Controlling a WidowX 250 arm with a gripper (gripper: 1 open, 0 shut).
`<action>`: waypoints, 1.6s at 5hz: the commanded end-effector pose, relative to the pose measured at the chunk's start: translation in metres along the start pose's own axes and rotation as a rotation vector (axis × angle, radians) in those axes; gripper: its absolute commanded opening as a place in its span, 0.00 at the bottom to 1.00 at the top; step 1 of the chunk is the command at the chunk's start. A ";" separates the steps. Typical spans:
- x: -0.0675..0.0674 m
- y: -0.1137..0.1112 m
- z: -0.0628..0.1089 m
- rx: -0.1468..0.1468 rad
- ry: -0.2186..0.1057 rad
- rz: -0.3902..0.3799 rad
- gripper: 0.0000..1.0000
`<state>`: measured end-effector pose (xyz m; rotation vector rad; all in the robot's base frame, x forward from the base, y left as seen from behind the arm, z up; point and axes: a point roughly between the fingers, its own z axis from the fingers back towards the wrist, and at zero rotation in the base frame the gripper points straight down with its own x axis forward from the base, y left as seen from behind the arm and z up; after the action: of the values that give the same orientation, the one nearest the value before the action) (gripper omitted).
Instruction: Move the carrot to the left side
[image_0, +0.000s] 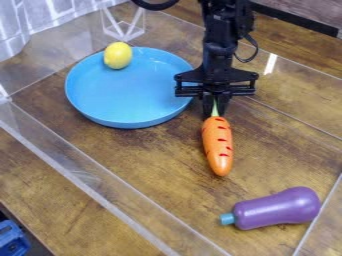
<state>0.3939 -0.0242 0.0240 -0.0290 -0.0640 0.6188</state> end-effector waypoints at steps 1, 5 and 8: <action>-0.003 -0.016 0.056 -0.070 -0.057 -0.122 0.00; 0.003 -0.010 0.147 -0.110 -0.088 -0.152 0.00; 0.004 0.029 0.142 -0.100 -0.097 -0.266 0.00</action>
<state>0.3709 0.0014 0.1382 -0.0737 -0.1140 0.3545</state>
